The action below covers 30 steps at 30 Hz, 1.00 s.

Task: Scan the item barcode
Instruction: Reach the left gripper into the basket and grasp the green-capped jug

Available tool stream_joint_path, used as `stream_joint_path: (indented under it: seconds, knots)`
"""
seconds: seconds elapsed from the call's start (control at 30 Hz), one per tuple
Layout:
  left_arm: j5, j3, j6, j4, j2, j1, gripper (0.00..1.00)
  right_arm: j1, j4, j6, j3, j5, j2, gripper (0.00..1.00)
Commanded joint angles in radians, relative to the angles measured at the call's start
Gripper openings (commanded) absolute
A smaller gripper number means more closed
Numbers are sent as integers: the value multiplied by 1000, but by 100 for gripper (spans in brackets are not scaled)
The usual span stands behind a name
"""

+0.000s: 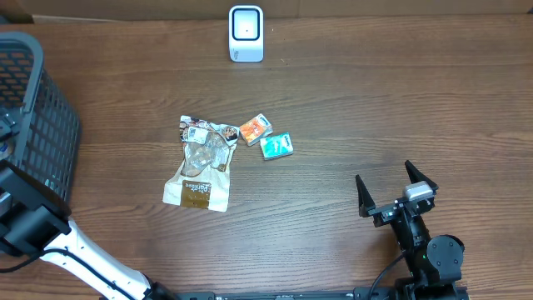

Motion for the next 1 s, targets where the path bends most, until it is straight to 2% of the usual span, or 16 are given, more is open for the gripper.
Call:
stream_joint_path:
  seconds: [0.0, 0.13, 0.33, 0.73, 0.97]
  knots:
    - [-61, -14, 3, 31, 7, -4, 100, 5, 3, -2, -11, 9, -8, 100]
    - [-38, -14, -15, 61, 7, -4, 100, 5, 3, -2, -11, 9, -8, 100]
    - [105, -16, -38, 91, 35, -4, 95, 5, 3, -2, -11, 9, -8, 100]
    - [104, -16, -76, 112, 68, -5, 91, 5, 3, -2, -11, 9, -8, 100]
    - [105, -16, -173, 156, 68, -5, 91, 5, 3, -2, -11, 9, -8, 100]
